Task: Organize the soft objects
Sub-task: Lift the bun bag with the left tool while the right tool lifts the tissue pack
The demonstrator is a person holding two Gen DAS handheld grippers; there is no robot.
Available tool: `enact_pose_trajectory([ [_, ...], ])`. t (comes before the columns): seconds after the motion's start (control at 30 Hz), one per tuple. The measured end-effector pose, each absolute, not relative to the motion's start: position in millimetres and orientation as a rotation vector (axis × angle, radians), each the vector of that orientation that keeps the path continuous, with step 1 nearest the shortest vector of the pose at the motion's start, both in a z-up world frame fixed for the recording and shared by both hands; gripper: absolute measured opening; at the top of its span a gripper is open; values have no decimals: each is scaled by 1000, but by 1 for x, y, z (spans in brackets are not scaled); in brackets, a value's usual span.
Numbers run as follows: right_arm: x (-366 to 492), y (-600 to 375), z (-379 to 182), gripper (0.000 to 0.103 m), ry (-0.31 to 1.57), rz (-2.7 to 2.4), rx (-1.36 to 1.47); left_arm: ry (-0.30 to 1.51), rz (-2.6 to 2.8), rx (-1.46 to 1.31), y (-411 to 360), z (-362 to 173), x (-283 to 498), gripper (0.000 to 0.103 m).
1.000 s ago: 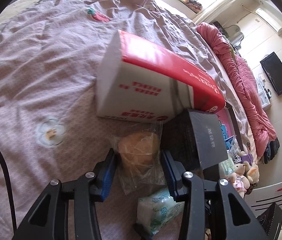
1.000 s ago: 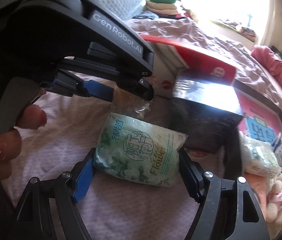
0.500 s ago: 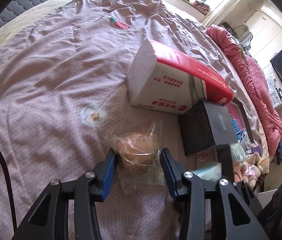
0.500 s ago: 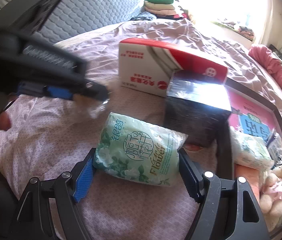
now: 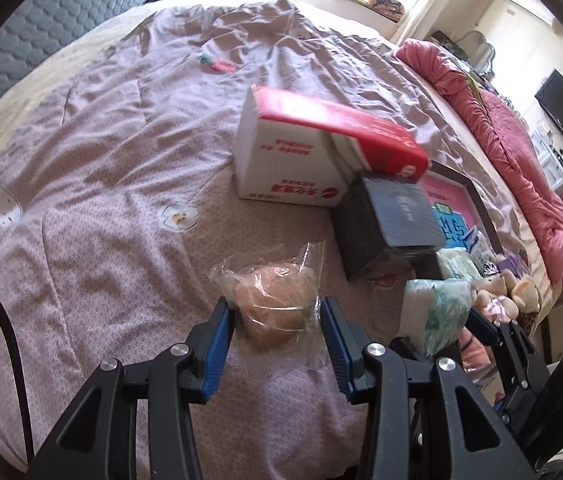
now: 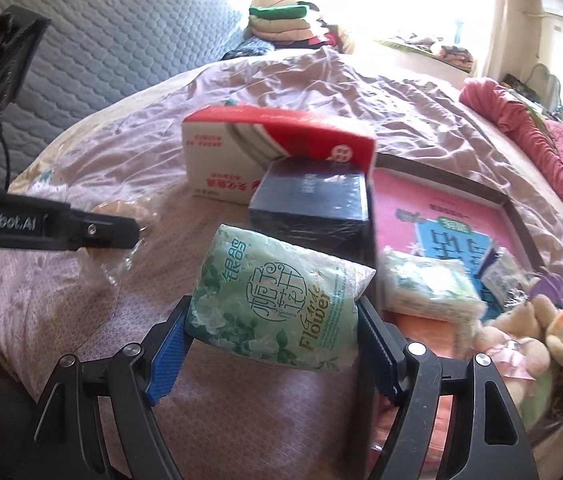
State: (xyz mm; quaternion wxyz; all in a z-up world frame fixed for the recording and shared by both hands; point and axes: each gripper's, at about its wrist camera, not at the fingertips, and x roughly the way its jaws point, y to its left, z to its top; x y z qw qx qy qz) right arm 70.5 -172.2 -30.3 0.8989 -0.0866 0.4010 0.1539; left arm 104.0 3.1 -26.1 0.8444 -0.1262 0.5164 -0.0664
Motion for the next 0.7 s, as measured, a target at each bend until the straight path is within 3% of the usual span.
enact_pose_trajectory([
  [0.7,46,-208,14,79,740,245,-102,1011,-161,-149,-46,22,74,45],
])
